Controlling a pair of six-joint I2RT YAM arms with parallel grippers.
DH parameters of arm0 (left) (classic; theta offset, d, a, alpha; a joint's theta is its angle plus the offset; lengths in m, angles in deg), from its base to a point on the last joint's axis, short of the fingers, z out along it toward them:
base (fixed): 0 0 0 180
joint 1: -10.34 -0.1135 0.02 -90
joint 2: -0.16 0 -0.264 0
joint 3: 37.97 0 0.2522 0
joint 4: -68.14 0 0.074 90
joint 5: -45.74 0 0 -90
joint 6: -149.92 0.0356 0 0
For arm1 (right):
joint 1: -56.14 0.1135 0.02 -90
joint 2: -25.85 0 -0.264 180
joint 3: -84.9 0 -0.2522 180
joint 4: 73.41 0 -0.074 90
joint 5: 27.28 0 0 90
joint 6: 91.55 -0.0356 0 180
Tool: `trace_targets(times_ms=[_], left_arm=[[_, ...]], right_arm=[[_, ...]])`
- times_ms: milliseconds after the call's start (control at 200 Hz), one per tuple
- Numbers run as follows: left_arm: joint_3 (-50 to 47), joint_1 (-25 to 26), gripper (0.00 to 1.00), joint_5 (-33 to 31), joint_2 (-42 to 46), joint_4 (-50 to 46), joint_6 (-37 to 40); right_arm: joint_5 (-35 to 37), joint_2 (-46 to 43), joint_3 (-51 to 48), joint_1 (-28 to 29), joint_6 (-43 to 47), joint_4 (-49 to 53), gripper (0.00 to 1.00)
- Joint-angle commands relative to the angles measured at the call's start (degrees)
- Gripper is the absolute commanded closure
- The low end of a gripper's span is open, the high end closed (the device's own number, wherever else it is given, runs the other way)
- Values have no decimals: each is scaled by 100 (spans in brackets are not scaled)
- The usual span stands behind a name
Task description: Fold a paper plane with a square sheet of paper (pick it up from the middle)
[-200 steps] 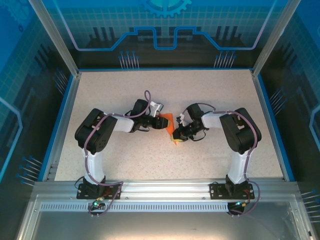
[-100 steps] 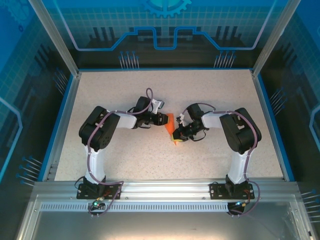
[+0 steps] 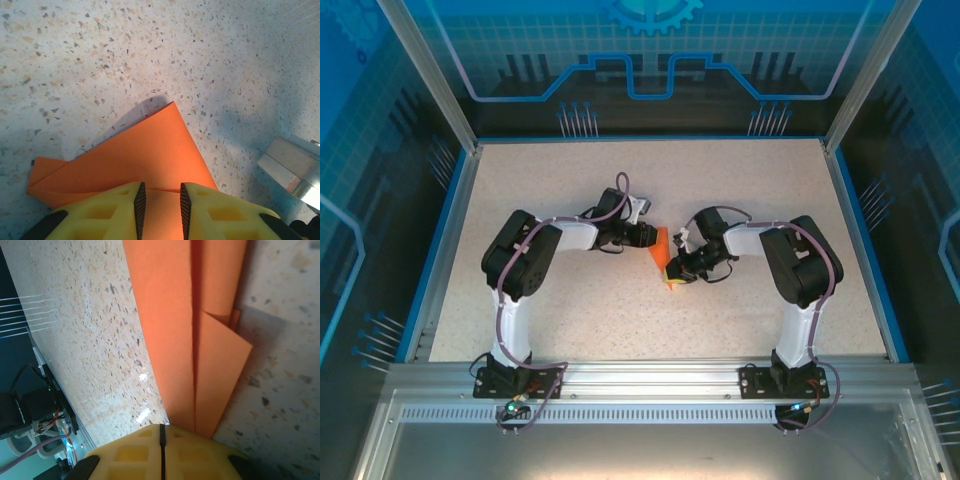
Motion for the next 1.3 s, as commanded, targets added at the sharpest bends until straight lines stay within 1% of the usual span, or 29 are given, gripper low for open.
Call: trace_targets(times_ms=[0, 180, 385, 475, 630, 705, 765, 840, 895, 990, 1060, 1170, 1295], left_arm=[[302, -143, 71, -644, -246, -441, -61], [629, -323, 71, -805, -319, -736, -288], [961, -431, 71, -922, -411, -1023, -322], [1024, -445, 70, -998, -245, -1146, -375], [998, -452, 64, -1214, 252, -1324, -559], [964, -465, 60, -1394, 491, -1448, -653], [896, -460, 58, -1504, 679, -1485, -772], [798, -461, 55, -1590, 902, -1539, -950], [700, -460, 51, -1641, 1049, -1576, -1088], [531, -427, 47, -1652, 1300, -1648, -1255], [409, -343, 43, -1834, 1483, -1794, -1402], [262, -112, 38, -2344, 1767, -2265, -1706], [-68, 251, 37, -2332, 2008, -2345, -2113]], right_arm=[[394, 141, -351, -132, 34, 1072, 92], [414, 121, -431, -171, 58, 1082, 92], [405, 75, -416, -185, 46, 1047, 92], [361, 5, -332, -189, 14, 983, 92], [285, -183, -64, -186, -42, 890, 91], [171, -414, 17, -181, -108, 713, 90], [156, -685, 101, -182, -139, 622, 88], [362, -1072, 207, -189, -138, 596, 83], [636, -1321, 252, -212, -175, 577, 77], [1258, -1689, 233, -297, -282, 475, 63], [1844, -1905, 164, -379, -403, 359, 53], [2545, -2200, -33, -467, -566, 92, 40], [3233, -2403, -171, -498, -623, 23, 31]])
